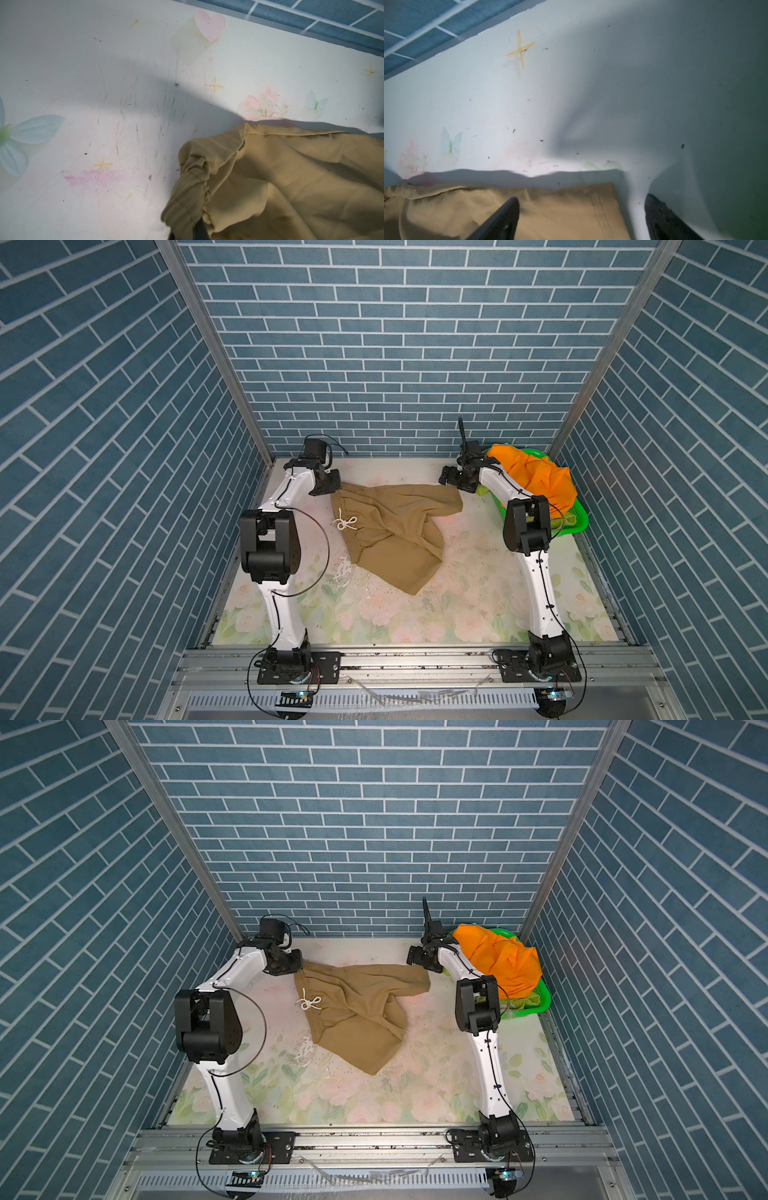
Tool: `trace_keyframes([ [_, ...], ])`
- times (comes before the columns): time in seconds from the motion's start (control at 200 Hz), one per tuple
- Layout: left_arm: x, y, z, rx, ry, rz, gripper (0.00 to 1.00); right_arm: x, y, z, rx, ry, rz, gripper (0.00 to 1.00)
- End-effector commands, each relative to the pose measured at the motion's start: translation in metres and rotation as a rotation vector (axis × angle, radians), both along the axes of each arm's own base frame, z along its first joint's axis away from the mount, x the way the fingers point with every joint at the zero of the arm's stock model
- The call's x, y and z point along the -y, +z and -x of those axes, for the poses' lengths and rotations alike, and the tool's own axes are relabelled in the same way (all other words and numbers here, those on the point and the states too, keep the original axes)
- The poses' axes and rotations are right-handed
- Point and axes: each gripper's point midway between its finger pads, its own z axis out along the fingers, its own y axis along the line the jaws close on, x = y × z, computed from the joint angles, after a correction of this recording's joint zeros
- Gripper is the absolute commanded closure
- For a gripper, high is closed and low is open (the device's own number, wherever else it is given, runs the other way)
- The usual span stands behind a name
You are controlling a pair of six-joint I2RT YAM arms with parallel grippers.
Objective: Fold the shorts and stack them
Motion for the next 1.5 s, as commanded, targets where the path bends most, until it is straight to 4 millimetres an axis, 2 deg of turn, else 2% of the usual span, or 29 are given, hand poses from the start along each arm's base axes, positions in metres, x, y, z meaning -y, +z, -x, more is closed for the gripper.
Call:
trace_keyframes([
  [0.0,0.000,0.003,0.004,-0.001,-0.019,-0.016,1.00,0.005,-0.040,0.019,-0.117,0.011,0.026,0.15],
  [0.15,0.001,0.004,0.004,-0.002,-0.019,-0.012,1.00,0.002,-0.043,0.023,-0.135,0.009,0.000,0.31],
  [0.225,0.002,0.002,0.005,-0.006,-0.021,-0.011,1.00,0.000,-0.044,0.024,-0.134,0.005,-0.011,0.42],
  [0.25,0.002,0.003,0.005,-0.005,-0.020,-0.008,1.00,0.000,-0.046,0.024,-0.135,0.003,-0.012,0.48],
  [0.29,0.004,0.003,0.004,-0.004,-0.024,-0.002,1.00,-0.001,-0.048,0.023,-0.136,0.000,-0.014,0.66],
  [0.34,0.007,0.004,0.004,0.003,-0.031,0.009,1.00,0.000,-0.047,0.020,-0.132,-0.004,-0.017,0.80],
  [0.42,0.014,0.008,0.003,0.021,-0.048,0.023,1.00,-0.003,-0.035,0.015,-0.113,-0.004,-0.029,0.96],
  [0.455,0.016,0.010,0.002,0.029,-0.054,0.029,1.00,-0.004,-0.025,0.011,-0.098,-0.002,-0.036,1.00],
  [0.53,0.017,0.020,-0.001,0.052,-0.062,0.033,1.00,-0.005,0.011,0.003,-0.047,0.009,-0.052,1.00],
  [0.605,0.018,0.040,-0.005,0.090,-0.074,0.028,1.00,0.000,0.062,-0.005,0.035,0.009,-0.075,1.00],
  [0.745,0.017,0.098,-0.013,0.226,-0.077,0.019,1.00,0.022,0.166,-0.010,0.207,-0.021,-0.126,1.00],
  [0.86,0.013,0.149,-0.016,0.348,-0.066,0.000,1.00,0.049,0.234,-0.002,0.324,-0.054,-0.141,1.00],
  [0.925,0.008,0.178,-0.017,0.408,-0.050,-0.028,1.00,0.061,0.264,0.006,0.374,-0.069,-0.148,1.00],
  [0.95,0.004,0.189,-0.016,0.431,-0.037,-0.044,1.00,0.066,0.266,0.006,0.378,-0.077,-0.147,1.00],
  [0.96,0.002,0.193,-0.016,0.439,-0.030,-0.050,1.00,0.069,0.281,0.011,0.402,-0.079,-0.153,1.00],
  [0.995,-0.003,0.208,-0.015,0.476,-0.009,-0.069,1.00,0.076,0.298,0.017,0.431,-0.087,-0.157,1.00],
  [1.14,-0.015,0.265,-0.008,0.603,0.036,-0.088,1.00,0.100,0.341,0.039,0.513,-0.111,-0.151,1.00],
  [1.215,-0.013,0.278,-0.003,0.626,0.035,-0.071,1.00,0.104,0.347,0.054,0.526,-0.104,-0.137,1.00],
  [1.265,-0.013,0.274,-0.001,0.618,0.040,-0.063,1.00,0.103,0.338,0.064,0.512,-0.098,-0.143,1.00],
  [1.31,-0.017,0.262,0.001,0.594,0.056,-0.058,1.00,0.102,0.322,0.070,0.489,-0.094,-0.151,1.00],
  [1.355,-0.021,0.246,0.003,0.567,0.074,-0.050,1.00,0.101,0.303,0.079,0.464,-0.098,-0.159,1.00],
  [1.37,-0.022,0.239,0.003,0.555,0.078,-0.046,1.00,0.101,0.289,0.082,0.440,-0.102,-0.160,1.00],
  [1.38,-0.023,0.235,0.004,0.548,0.083,-0.040,1.00,0.101,0.290,0.083,0.443,-0.103,-0.163,1.00],
  [1.395,-0.024,0.228,0.005,0.537,0.090,-0.033,1.00,0.100,0.273,0.087,0.414,-0.104,-0.170,1.00],
  [1.45,-0.027,0.199,0.010,0.491,0.115,0.004,1.00,0.096,0.238,0.097,0.353,-0.101,-0.194,1.00],
  [1.495,-0.025,0.178,0.015,0.461,0.121,0.032,1.00,0.091,0.201,0.109,0.280,-0.103,-0.201,1.00],
])
